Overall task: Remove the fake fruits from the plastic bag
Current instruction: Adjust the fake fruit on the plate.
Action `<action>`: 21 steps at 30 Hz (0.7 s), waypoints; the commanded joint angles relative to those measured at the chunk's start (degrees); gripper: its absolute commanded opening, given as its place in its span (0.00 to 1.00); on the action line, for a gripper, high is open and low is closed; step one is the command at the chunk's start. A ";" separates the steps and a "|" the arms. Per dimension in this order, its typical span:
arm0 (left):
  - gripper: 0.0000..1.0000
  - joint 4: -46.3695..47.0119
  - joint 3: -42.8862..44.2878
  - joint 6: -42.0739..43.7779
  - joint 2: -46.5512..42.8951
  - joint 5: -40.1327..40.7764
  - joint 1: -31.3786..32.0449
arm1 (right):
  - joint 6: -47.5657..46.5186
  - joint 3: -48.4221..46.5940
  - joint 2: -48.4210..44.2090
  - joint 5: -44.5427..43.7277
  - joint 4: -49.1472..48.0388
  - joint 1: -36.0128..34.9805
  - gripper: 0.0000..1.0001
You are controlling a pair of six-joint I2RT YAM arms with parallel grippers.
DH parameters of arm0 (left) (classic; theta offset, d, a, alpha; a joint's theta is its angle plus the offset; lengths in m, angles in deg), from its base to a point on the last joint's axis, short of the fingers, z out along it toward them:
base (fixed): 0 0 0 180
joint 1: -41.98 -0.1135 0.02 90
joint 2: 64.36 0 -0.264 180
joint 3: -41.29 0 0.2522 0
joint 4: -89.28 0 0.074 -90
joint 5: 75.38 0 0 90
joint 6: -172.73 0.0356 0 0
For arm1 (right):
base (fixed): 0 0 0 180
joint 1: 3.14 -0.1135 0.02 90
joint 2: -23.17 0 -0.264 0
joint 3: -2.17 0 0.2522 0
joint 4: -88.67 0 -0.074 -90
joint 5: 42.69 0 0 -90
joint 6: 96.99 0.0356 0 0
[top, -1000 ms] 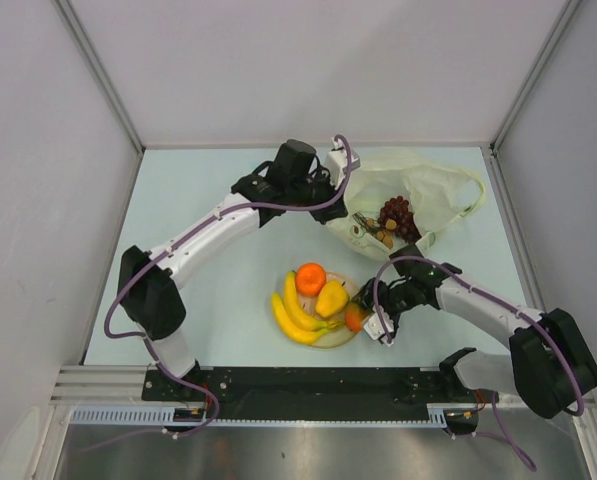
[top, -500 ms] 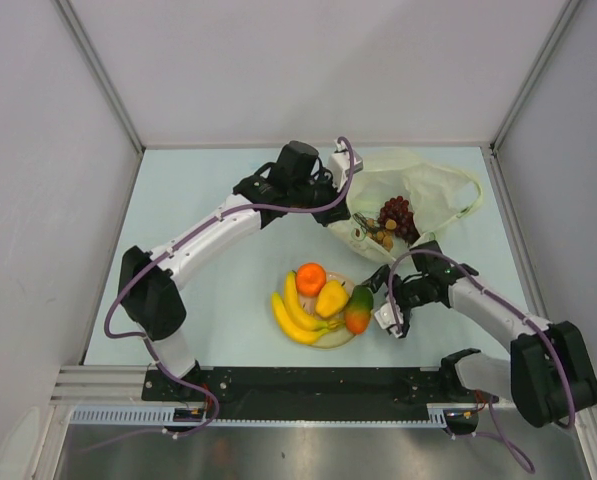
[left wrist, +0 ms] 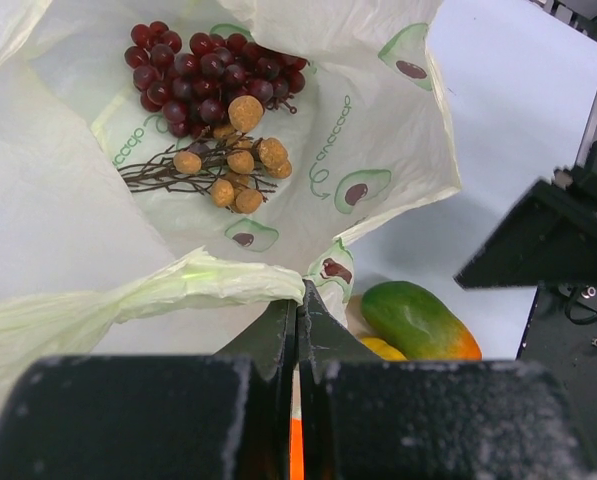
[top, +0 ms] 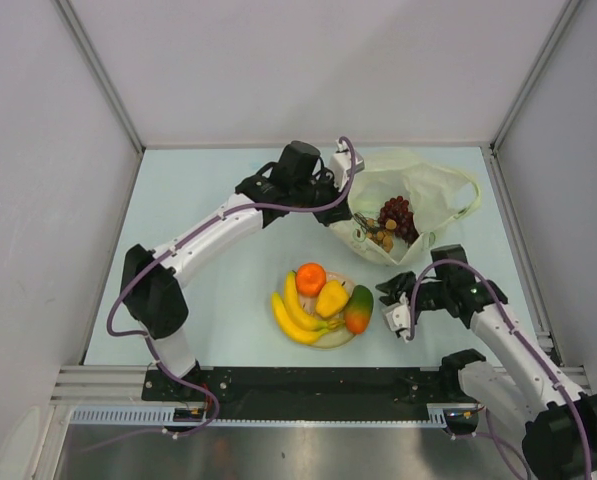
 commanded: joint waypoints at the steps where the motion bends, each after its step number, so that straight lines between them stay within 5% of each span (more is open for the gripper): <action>1: 0.00 2.15 3.23 -1.39 0.41 -1.80 0.36 | 14.05 -0.05 1.44 -2.99 -1.91 -5.20 0.07; 5: 0.00 2.15 3.23 -1.57 0.32 -2.06 0.36 | 27.95 -0.14 5.92 -8.26 -9.84 -11.27 0.00; 21: 0.00 2.24 2.61 -1.66 0.06 -2.24 0.36 | 27.79 -0.22 12.45 -12.92 -15.29 -15.14 0.00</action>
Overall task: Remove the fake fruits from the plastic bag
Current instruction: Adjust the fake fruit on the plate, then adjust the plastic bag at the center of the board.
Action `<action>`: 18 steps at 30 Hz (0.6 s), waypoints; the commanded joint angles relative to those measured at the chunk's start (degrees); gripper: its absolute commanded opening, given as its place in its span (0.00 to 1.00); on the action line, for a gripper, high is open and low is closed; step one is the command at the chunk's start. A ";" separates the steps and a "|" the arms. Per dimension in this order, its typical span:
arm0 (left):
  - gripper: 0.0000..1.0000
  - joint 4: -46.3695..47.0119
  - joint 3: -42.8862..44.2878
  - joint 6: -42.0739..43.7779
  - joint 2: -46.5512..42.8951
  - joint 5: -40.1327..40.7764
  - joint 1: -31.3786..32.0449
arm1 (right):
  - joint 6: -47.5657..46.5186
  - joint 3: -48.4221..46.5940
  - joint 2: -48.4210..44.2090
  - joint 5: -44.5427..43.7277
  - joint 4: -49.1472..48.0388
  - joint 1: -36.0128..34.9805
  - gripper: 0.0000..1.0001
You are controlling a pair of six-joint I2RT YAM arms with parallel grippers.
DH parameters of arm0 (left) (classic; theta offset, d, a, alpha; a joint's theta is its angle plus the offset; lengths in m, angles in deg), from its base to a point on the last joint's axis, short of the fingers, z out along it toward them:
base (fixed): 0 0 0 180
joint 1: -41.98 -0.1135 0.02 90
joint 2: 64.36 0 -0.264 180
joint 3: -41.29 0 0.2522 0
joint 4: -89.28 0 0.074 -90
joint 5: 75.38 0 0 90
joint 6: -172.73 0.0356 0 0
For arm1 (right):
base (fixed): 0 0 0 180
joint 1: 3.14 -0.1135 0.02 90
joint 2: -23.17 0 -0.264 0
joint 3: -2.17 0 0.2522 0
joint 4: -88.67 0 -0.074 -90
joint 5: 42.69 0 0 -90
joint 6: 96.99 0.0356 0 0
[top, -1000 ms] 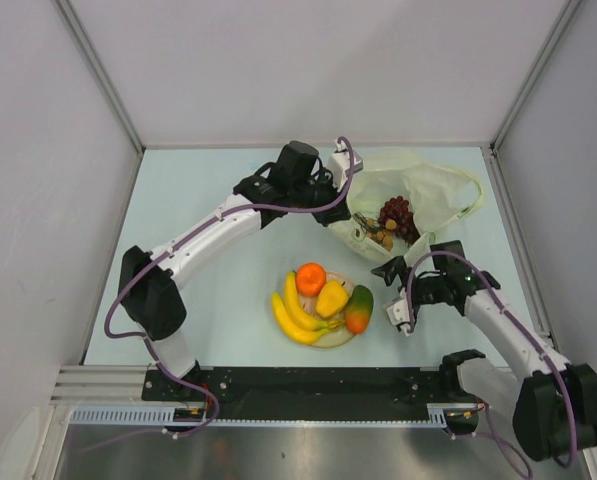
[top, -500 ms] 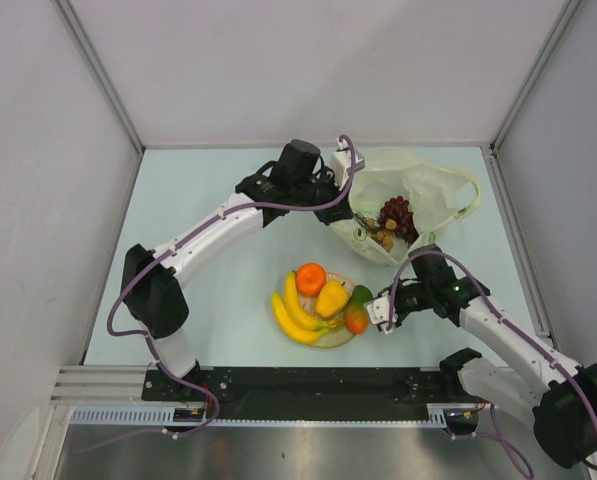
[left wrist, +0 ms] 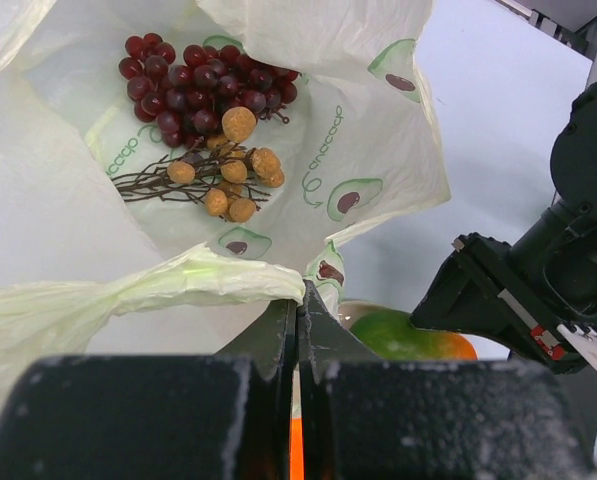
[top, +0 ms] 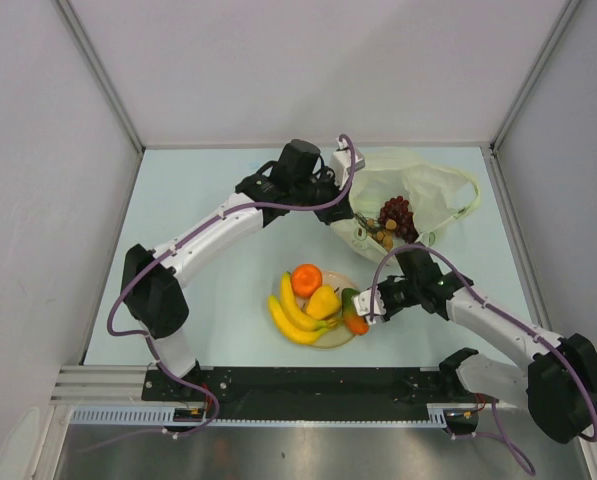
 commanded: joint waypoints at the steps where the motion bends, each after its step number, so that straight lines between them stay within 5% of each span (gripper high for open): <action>1: 0.00 1.56 1.94 -0.72 -0.38 -1.32 0.28 | 2.01 -0.25 -1.45 -3.46 -3.01 -0.92 0.00; 7: 0.00 1.56 0.80 -0.81 -1.17 -1.15 0.19 | 6.83 -2.96 -12.42 -2.98 -3.62 5.66 0.00; 10: 0.00 1.83 -0.96 -1.16 -2.22 -0.18 0.10 | 20.35 -6.13 -14.47 0.04 -13.27 11.12 0.00; 15: 0.00 1.65 -4.30 -1.07 -4.15 0.17 0.10 | 41.98 -11.66 -3.94 -7.42 -30.32 12.36 0.00; 18: 0.00 1.12 -6.84 -0.72 -5.03 0.26 0.10 | 44.91 -12.72 6.24 -11.37 -36.03 11.74 0.00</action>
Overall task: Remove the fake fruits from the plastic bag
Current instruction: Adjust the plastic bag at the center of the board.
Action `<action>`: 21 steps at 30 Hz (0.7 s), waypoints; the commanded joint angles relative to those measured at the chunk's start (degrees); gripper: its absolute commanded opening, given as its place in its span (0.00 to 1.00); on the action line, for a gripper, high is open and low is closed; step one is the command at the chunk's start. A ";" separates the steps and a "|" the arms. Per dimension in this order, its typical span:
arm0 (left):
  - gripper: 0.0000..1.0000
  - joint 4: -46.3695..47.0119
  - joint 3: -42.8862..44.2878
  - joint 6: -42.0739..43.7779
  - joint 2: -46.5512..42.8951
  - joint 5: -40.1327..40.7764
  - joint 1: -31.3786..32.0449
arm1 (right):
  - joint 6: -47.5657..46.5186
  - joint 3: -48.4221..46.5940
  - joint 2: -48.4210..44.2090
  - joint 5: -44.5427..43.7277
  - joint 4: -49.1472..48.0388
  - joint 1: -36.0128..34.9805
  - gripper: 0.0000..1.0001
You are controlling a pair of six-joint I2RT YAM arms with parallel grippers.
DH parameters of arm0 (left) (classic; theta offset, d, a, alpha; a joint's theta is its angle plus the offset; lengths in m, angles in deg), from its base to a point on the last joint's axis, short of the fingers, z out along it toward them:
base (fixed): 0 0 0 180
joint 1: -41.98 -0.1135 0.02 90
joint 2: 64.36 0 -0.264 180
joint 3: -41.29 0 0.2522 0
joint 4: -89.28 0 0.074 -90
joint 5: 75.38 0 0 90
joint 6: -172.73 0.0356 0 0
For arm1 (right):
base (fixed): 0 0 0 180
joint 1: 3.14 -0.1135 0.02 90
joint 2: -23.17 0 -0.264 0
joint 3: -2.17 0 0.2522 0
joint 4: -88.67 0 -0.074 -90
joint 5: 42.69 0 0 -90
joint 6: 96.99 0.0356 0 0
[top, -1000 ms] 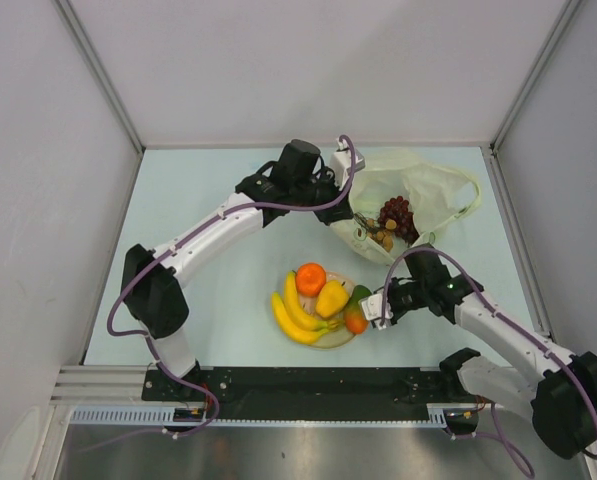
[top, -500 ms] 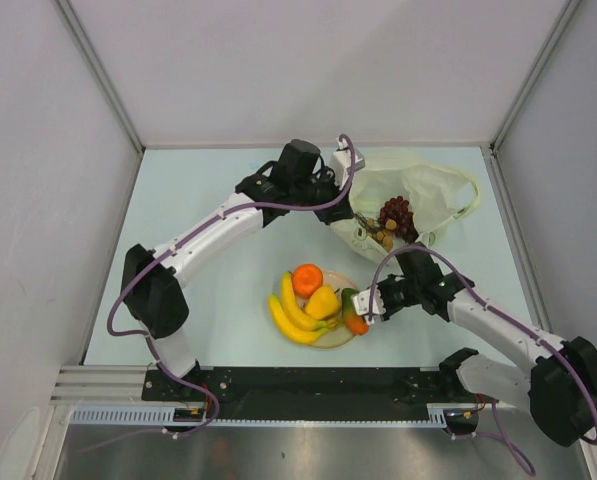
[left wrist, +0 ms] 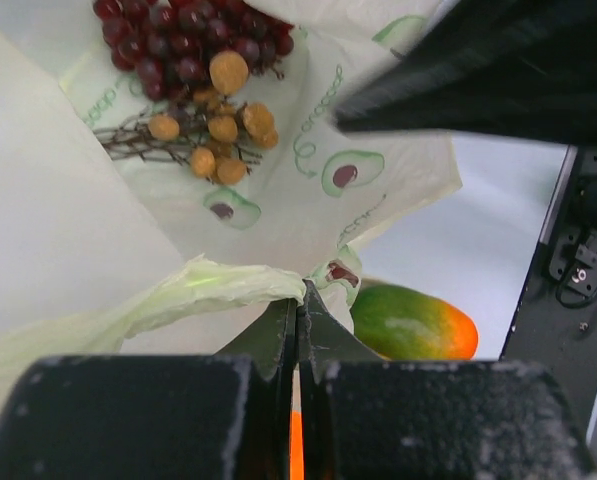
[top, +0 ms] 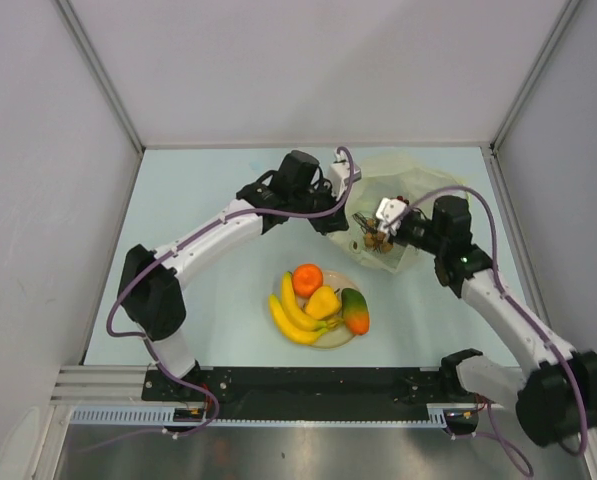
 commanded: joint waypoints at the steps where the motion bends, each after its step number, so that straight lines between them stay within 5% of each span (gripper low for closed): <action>1: 0.00 0.16 -3.63 -0.26 -4.29 0.33 0.12 | 12.54 -2.06 12.58 -7.36 -13.89 -2.09 0.00; 7: 0.00 -0.63 -7.16 0.18 -6.57 4.19 -0.06 | 19.73 -4.52 24.20 -13.70 -15.67 -5.36 0.00; 21: 0.00 -1.95 -16.91 3.70 -12.38 7.27 -0.85 | 28.43 -9.00 24.56 -13.25 9.89 -7.82 0.00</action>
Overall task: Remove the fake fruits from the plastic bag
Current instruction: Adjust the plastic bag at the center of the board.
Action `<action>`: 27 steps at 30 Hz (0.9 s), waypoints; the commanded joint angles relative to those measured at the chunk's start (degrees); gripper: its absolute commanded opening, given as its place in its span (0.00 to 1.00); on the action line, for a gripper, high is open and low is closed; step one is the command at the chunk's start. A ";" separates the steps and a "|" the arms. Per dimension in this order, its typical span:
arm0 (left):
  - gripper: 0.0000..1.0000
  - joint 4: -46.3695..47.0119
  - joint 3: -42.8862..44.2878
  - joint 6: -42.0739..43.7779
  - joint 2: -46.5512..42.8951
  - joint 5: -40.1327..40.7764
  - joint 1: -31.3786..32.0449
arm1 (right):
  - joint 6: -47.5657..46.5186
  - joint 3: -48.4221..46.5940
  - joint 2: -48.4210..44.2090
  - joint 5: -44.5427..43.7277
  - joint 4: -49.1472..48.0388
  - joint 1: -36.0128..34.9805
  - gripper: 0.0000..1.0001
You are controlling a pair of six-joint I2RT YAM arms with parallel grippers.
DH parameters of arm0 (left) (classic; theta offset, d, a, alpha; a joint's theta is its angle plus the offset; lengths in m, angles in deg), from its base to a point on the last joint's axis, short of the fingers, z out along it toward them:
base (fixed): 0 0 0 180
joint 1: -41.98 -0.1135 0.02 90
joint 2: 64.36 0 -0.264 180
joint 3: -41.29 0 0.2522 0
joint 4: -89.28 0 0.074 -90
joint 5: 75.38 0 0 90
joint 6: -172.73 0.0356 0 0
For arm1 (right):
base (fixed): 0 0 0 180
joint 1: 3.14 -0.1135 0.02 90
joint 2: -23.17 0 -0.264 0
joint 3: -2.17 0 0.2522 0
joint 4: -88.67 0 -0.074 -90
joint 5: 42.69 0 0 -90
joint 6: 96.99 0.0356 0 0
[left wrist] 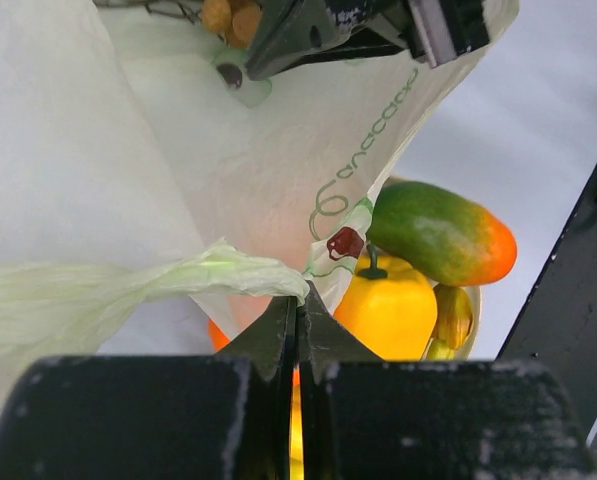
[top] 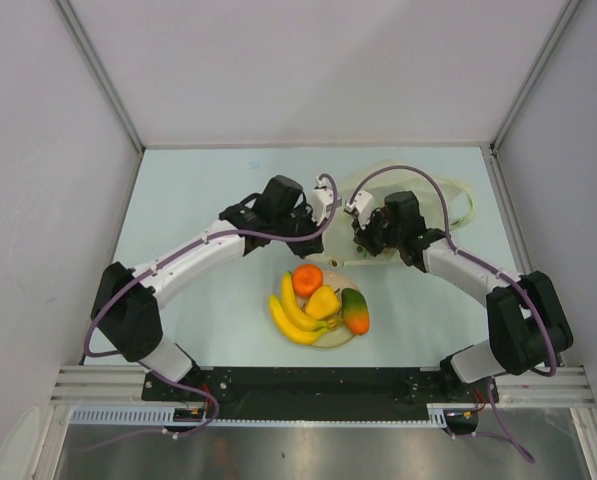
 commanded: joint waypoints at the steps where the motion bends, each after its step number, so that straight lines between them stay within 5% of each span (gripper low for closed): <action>1: 0.00 0.58 -2.05 1.51 -2.46 1.35 -0.26 | 7.50 -1.20 -1.52 -2.57 11.90 -0.56 0.00; 14: 0.00 1.37 3.83 1.95 2.90 1.08 0.18 | 3.91 3.72 -9.95 -7.76 26.74 6.03 0.00; 27: 0.00 1.64 12.53 1.42 10.46 1.26 4.40 | 2.16 4.78 -14.62 -16.55 34.94 22.11 0.00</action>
